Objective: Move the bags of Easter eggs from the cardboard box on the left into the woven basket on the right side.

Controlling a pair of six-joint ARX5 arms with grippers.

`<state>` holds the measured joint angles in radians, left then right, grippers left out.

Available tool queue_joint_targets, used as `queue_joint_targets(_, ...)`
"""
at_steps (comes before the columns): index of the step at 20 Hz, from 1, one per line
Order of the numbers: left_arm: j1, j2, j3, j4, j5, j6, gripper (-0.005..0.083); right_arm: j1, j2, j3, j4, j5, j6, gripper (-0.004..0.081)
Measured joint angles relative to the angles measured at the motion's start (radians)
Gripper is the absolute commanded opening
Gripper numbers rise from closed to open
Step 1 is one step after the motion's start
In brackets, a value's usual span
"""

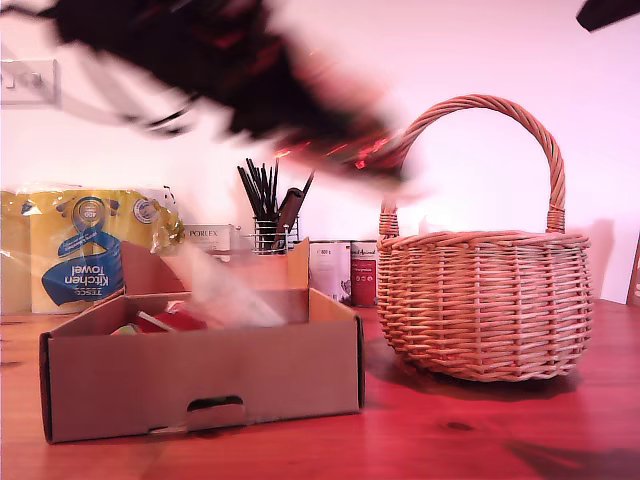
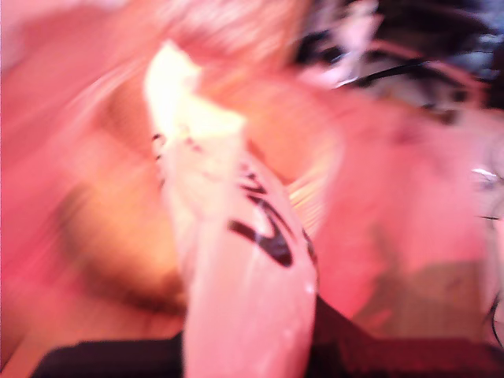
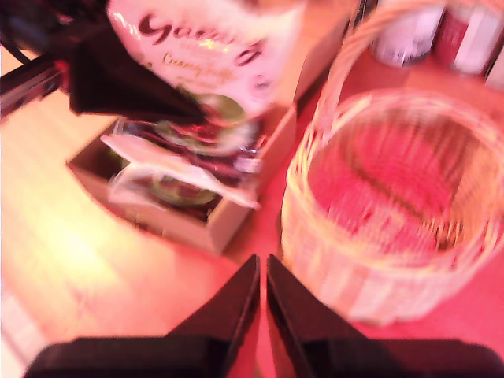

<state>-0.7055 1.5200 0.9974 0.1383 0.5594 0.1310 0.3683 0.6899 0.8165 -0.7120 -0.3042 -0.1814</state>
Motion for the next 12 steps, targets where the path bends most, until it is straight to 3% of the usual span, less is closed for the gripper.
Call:
queue_joint_targets(2, -0.076, 0.03, 0.003, 0.139, -0.136, 0.001, -0.0023, 0.0, -0.011, 0.0, -0.019, 0.0, 0.0, -0.0013)
queue_joint_targets(5, -0.092, 0.137, 0.01, 0.299, -0.266, 0.002, -0.0023, 0.0, -0.036, 0.0, -0.037, 0.0, 0.0, -0.0013)
queue_joint_targets(12, -0.138, 0.3, 0.024, 0.516, -0.404, 0.003, -0.0023, 0.0, -0.06, 0.0, -0.066, 0.0, 0.0, -0.0013)
